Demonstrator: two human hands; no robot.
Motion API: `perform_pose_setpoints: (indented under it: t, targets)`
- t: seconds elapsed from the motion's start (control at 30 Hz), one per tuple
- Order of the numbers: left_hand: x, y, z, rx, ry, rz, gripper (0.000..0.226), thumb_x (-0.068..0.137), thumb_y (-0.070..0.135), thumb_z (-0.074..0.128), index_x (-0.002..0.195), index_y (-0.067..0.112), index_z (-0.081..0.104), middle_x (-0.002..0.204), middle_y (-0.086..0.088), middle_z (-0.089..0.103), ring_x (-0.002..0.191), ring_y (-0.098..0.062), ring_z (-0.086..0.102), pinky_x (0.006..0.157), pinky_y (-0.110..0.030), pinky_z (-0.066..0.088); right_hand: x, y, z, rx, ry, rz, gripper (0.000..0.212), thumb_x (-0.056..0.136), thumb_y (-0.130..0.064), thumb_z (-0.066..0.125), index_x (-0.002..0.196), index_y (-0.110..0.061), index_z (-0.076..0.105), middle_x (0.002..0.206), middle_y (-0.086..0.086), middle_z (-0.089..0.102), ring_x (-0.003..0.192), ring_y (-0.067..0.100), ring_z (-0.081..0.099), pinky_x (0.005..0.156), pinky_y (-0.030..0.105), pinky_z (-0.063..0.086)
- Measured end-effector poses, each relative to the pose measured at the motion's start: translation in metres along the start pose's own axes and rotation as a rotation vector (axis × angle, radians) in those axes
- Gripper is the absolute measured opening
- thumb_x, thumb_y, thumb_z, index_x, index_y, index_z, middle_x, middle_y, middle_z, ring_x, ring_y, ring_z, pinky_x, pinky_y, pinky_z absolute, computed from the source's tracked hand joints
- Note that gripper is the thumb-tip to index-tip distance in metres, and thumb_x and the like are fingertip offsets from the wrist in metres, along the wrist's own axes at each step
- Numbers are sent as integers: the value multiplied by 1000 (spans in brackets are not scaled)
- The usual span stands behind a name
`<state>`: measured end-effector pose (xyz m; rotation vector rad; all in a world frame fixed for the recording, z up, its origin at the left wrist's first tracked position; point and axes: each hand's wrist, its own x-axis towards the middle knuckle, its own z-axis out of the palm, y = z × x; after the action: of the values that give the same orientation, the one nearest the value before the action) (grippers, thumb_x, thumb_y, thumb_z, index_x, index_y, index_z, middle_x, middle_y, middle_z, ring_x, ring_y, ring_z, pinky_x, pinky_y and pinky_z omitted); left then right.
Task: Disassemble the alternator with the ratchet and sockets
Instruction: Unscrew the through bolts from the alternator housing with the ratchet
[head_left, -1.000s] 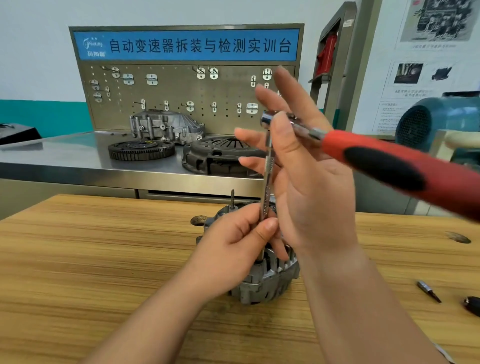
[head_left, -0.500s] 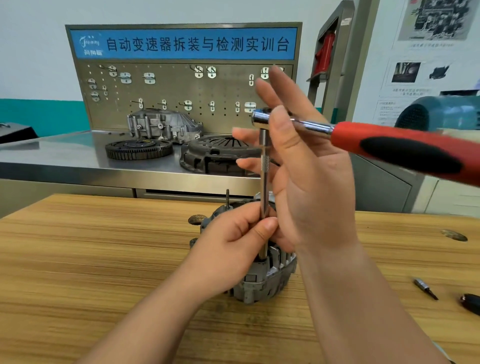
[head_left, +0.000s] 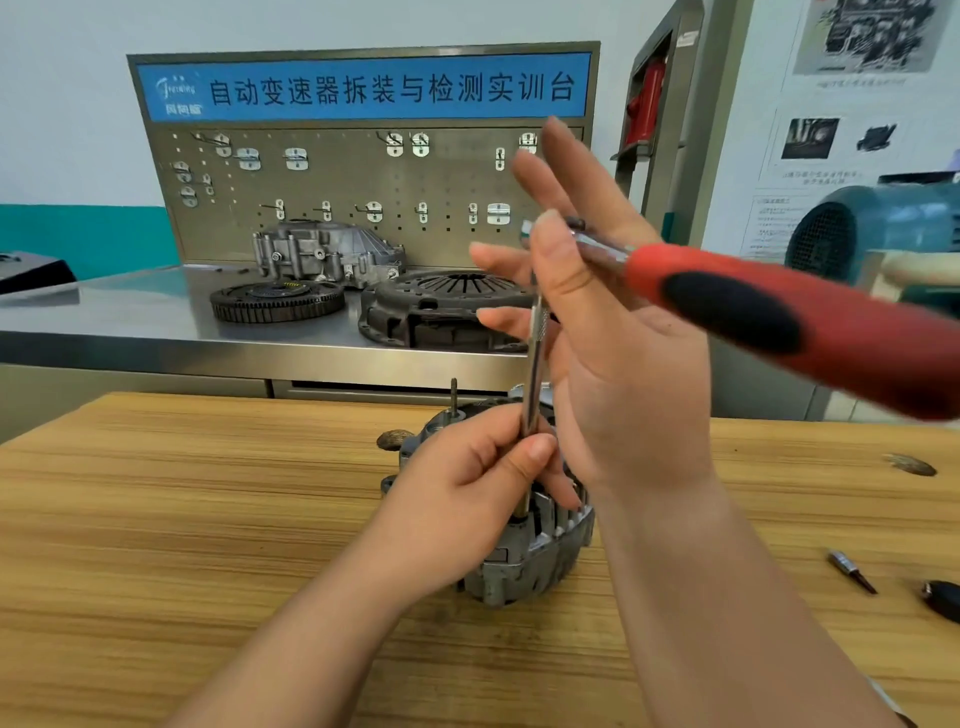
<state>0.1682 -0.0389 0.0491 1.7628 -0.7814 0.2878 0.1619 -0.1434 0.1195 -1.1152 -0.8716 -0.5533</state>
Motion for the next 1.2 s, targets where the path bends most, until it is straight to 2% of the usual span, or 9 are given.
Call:
perform_pose_setpoints:
  t: [0.1, 0.17, 0.3, 0.5, 0.67, 0.73, 0.83, 1.0, 1.2]
  targets:
    - [-1, 3, 0, -54, -8, 3, 25, 94, 25, 42, 86, 17, 65, 85, -3, 71, 87, -26, 65, 83, -45, 50, 0, 2, 0, 108, -11, 79, 33, 97, -29, 45, 128, -34, 53, 139, 1, 55, 86, 15, 72, 65, 21, 55]
    - [-3, 4, -1, -93, -32, -3, 29, 95, 24, 40, 93, 9, 65, 90, -6, 71, 90, -20, 66, 84, -31, 50, -1, 3, -2, 185, 20, 182, 33, 99, -38, 34, 124, -30, 54, 126, 2, 66, 77, 19, 73, 65, 25, 56]
    - [-2, 3, 0, -26, -10, -5, 24, 93, 24, 43, 84, 19, 65, 81, 9, 71, 82, -8, 64, 79, -26, 48, -2, 6, -3, 170, 66, 257, 41, 98, -46, 33, 122, -23, 57, 110, 3, 72, 76, 18, 72, 64, 25, 57]
    - [-1, 1, 3, 14, 32, -20, 26, 92, 31, 45, 89, 16, 66, 87, 1, 73, 86, -34, 63, 82, -54, 49, -1, 2, 0, 18, -12, 7, 33, 94, -27, 53, 127, -29, 53, 130, -7, 62, 95, 14, 70, 70, 22, 54]
    - [-3, 6, 0, -77, -4, -24, 27, 95, 28, 43, 92, 13, 65, 90, -4, 71, 90, -23, 65, 86, -36, 50, -2, 3, -2, 176, 45, 221, 38, 100, -41, 31, 119, -22, 57, 111, 2, 72, 74, 20, 73, 65, 26, 56]
    - [-2, 5, 1, -23, -1, -15, 26, 92, 36, 44, 87, 21, 65, 85, 5, 71, 86, -24, 64, 84, -46, 50, -2, 5, -3, 178, 68, 262, 42, 100, -45, 30, 119, -21, 58, 105, 5, 74, 73, 20, 73, 64, 25, 57]
    - [0, 4, 2, 9, 28, -16, 26, 88, 40, 45, 85, 25, 65, 84, 2, 72, 84, -38, 63, 81, -56, 49, -2, 5, -2, 109, 73, 161, 30, 96, -38, 45, 120, -30, 61, 118, 3, 69, 83, 18, 71, 66, 25, 56]
    - [1, 2, 3, 78, 47, -32, 23, 91, 31, 44, 90, 24, 65, 86, 3, 73, 84, -29, 65, 80, -53, 50, 0, 4, -1, 41, -21, 9, 34, 95, -31, 53, 128, -31, 51, 139, -1, 54, 93, 14, 70, 70, 21, 54]
    - [-2, 7, 2, 2, 19, -48, 31, 92, 39, 43, 91, 18, 66, 88, 5, 72, 89, -23, 65, 87, -50, 48, -2, 4, -3, 179, 95, 266, 46, 99, -46, 28, 119, -18, 58, 104, 4, 74, 71, 19, 72, 61, 24, 56]
